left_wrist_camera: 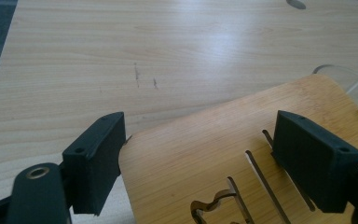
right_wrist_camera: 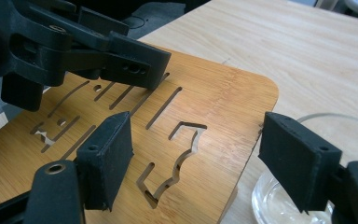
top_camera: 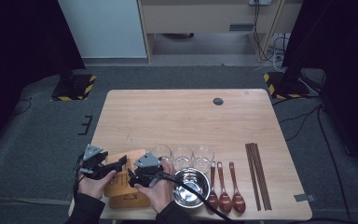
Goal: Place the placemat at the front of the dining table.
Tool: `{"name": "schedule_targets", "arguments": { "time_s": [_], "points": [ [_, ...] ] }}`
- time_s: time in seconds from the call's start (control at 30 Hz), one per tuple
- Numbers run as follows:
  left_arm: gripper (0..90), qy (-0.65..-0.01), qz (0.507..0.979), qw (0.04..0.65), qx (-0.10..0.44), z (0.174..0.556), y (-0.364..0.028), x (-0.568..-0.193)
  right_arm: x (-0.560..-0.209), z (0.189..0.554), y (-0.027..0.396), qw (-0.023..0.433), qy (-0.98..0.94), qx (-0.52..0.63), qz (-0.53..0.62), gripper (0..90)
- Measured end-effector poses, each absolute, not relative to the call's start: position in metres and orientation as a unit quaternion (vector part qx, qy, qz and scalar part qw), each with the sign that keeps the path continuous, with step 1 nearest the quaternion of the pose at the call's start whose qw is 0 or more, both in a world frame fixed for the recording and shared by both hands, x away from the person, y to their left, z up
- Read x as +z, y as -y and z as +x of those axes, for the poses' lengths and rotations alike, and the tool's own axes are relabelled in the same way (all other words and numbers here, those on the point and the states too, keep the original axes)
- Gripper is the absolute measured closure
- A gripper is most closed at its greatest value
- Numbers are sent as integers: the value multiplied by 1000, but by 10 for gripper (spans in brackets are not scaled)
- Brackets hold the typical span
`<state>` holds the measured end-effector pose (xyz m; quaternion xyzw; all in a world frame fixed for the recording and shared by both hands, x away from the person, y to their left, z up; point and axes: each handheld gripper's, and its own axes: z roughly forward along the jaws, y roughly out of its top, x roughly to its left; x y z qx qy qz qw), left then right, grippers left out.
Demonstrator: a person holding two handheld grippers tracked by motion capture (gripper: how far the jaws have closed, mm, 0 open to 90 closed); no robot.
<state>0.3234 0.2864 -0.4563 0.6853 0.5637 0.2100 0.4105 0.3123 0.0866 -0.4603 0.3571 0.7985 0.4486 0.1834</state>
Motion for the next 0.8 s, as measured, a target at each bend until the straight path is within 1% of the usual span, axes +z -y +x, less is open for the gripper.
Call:
{"name": "schedule_targets", "arguments": {
  "time_s": [0.8],
  "points": [
    [178, -542, 679, 433, 241, 341, -269, -407, -414, 327, -71, 224, -786, 467, 337, 256]
  ]
}}
